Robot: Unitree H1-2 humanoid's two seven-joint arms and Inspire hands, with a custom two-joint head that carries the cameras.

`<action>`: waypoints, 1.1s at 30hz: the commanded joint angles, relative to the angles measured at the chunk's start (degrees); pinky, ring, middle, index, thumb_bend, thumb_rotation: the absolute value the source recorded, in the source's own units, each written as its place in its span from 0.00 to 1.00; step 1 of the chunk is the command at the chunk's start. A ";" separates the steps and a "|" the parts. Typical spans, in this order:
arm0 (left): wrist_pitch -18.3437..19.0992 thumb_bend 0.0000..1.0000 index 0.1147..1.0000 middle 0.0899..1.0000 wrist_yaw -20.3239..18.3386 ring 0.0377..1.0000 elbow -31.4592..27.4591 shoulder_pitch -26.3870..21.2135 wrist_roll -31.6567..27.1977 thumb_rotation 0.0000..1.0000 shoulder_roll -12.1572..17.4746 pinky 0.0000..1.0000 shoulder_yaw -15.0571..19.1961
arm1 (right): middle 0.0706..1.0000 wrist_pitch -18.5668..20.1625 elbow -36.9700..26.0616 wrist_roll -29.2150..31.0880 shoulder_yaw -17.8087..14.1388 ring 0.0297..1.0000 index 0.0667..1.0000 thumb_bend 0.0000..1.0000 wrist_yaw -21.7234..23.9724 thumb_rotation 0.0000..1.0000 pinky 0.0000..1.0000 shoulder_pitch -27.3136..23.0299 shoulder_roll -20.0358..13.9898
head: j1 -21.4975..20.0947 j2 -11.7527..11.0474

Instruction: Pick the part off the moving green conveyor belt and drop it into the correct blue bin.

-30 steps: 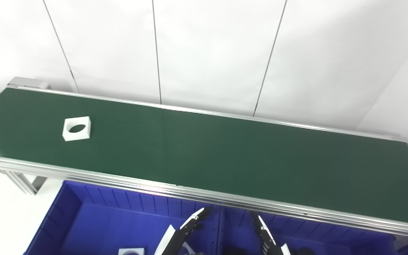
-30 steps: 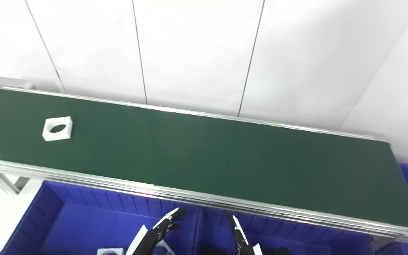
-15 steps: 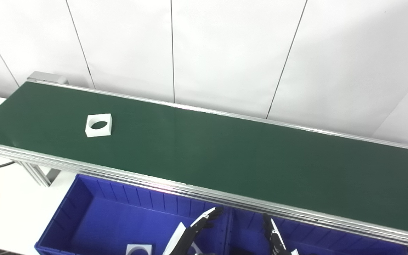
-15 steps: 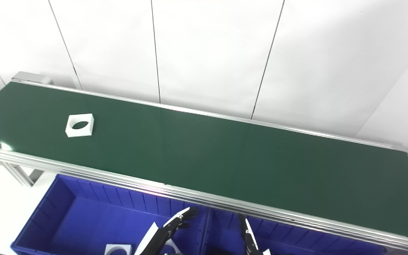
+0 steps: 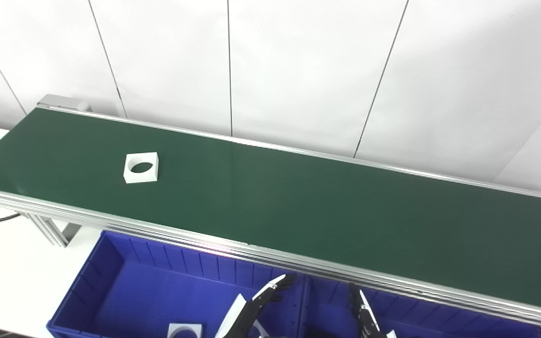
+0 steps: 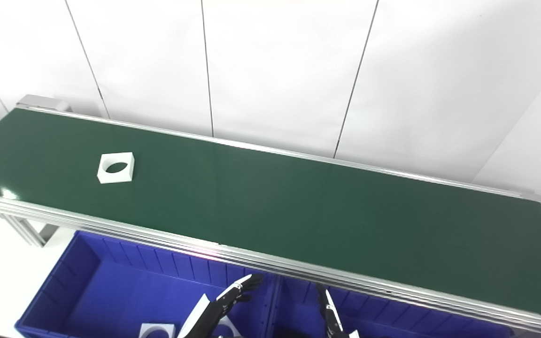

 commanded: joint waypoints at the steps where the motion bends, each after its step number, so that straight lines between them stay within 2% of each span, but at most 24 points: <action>1: -2.42 0.90 0.86 0.87 2.02 0.87 -2.61 -0.92 1.71 0.88 -0.18 0.82 -0.57 | 1.00 -3.06 -1.17 0.19 -0.18 1.00 0.98 1.00 0.07 1.00 1.00 -0.36 0.25 | 0.23 -0.05; 5: -2.42 0.95 0.85 0.86 2.40 0.86 -5.64 -0.66 1.16 0.85 -0.02 0.81 -1.15 | 1.00 -3.06 -0.99 0.24 -0.24 1.00 0.98 1.00 0.03 1.00 1.00 -0.43 0.23 | 0.42 -0.09; 8: -2.42 1.00 0.84 0.86 0.70 0.86 -9.87 -0.04 0.16 0.80 -0.06 0.81 -0.43 | 1.00 -3.06 -0.88 0.32 -0.30 1.00 0.98 1.00 0.12 1.00 1.00 -0.47 0.26 | 0.46 -0.04; 14: -2.42 1.00 0.84 0.85 -0.81 0.85 -17.51 -1.59 1.21 0.77 1.08 0.84 0.46 | 1.00 -3.06 -0.47 0.88 -0.39 1.00 0.97 1.00 0.78 1.00 1.00 -0.77 0.07 | 1.01 -0.16; 18: -2.41 1.00 0.86 0.87 -4.23 0.88 -21.29 -3.49 -0.36 0.71 2.60 0.87 2.08 | 1.00 -3.06 -0.50 0.62 -0.29 1.00 0.97 1.00 0.62 1.00 1.00 -0.84 0.31 | 1.01 -0.31; 20: -2.34 1.00 0.89 0.90 -6.22 0.92 -22.66 -4.35 0.15 0.65 2.63 0.93 4.15 | 1.00 -3.06 -0.43 0.77 -0.28 1.00 0.97 1.00 0.71 1.00 1.00 -0.91 0.47 | 0.94 -0.38; 23: -2.36 1.00 0.90 0.90 -7.84 0.93 -23.71 -5.31 0.03 0.59 2.28 0.97 6.50 | 1.00 -3.06 -0.33 0.49 -0.20 1.00 0.97 1.00 0.45 1.00 1.00 -1.10 0.63 | 0.83 -0.36; 26: -2.31 1.00 0.94 0.89 -8.83 0.91 -24.47 -6.50 -0.85 0.49 1.50 0.85 8.86 | 1.00 -3.06 -0.36 -0.16 -0.07 1.00 0.97 1.00 -0.14 1.00 1.00 -1.26 0.74 | 0.76 -0.46; 28: -2.21 1.00 0.97 0.90 -9.35 0.89 -24.97 -7.49 0.57 0.45 1.00 0.80 10.64 | 1.00 -3.06 -0.33 -0.36 0.01 1.00 0.97 1.00 -0.29 1.00 1.00 -1.38 0.75 | 0.72 -0.54; 33: -1.05 1.00 1.00 0.89 -10.53 0.87 -25.82 -11.45 7.33 0.43 0.84 0.73 15.24 | 1.00 -3.06 -0.01 -0.22 0.06 1.00 0.97 1.00 -0.27 1.00 1.00 -1.76 0.95 | 0.61 -0.78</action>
